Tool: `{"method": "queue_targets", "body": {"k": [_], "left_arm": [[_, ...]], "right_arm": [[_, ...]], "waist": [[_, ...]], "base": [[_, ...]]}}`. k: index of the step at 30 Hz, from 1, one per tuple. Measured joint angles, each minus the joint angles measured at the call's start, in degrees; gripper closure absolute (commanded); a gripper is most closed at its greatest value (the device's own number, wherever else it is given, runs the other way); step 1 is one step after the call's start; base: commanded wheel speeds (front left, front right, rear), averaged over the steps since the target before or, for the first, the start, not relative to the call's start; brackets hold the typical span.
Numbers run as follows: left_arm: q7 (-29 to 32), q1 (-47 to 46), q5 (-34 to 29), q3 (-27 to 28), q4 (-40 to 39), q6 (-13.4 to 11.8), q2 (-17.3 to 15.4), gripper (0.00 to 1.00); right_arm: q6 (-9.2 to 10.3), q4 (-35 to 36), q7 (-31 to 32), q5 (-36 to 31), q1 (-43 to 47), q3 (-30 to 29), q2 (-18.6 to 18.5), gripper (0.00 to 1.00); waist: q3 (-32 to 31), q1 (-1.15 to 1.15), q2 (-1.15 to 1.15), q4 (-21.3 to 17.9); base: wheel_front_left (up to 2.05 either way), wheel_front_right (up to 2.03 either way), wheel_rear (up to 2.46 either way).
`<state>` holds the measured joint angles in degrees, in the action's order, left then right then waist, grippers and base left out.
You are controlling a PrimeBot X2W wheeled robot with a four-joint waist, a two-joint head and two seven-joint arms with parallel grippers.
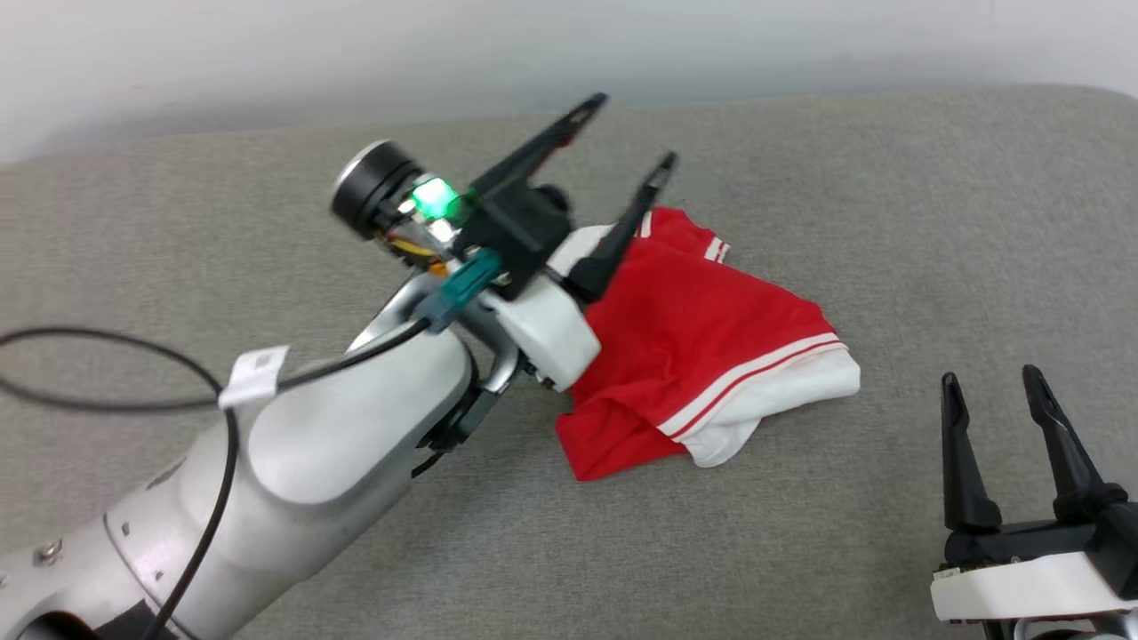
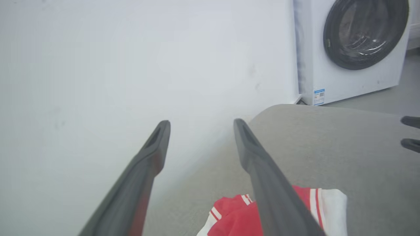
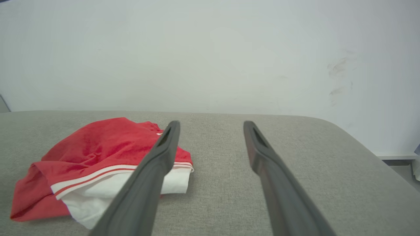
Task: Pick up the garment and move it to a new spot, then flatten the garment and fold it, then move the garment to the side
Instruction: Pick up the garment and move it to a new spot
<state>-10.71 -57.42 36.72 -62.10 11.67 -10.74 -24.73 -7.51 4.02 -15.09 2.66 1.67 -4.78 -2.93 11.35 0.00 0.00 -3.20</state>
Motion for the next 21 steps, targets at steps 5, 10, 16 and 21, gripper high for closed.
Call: {"method": "queue_targets", "body": {"k": [5, 10, 16, 21], "left_arm": [[-4.09, 6.97, -2.72, 5.27, 0.36, -10.03, -1.16, 0.00], [-4.31, 15.87, -6.93, 13.27, -4.01, -17.25, -1.82, 0.00], [-4.36, 29.06, -11.49, 23.05, -7.53, -20.81, -0.98, 0.00], [-4.36, 38.57, -15.37, 30.22, -9.31, -20.51, 1.47, 0.00]], "right_arm": [[0.00, 0.00, 0.00, -0.07, 0.70, -1.44, 0.00, 0.00], [0.00, 0.09, 0.00, 0.58, 1.05, -2.33, 0.00, 0.00], [0.00, -0.18, 0.00, 1.47, 2.17, -2.58, 0.00, 0.00], [0.00, -0.35, 0.00, 2.34, 3.20, -2.56, 0.00, 0.00]], "waist": [[-1.60, 0.00, 0.00, 2.13], [-2.53, 0.00, 0.00, 3.36], [-3.79, 0.00, 0.00, 4.18], [-5.00, 0.00, 0.00, 4.53]], "base": [[0.00, 0.00, 0.00], [0.00, 0.00, 0.00], [0.00, 0.00, 0.00], [0.00, 0.00, 0.00]]}}
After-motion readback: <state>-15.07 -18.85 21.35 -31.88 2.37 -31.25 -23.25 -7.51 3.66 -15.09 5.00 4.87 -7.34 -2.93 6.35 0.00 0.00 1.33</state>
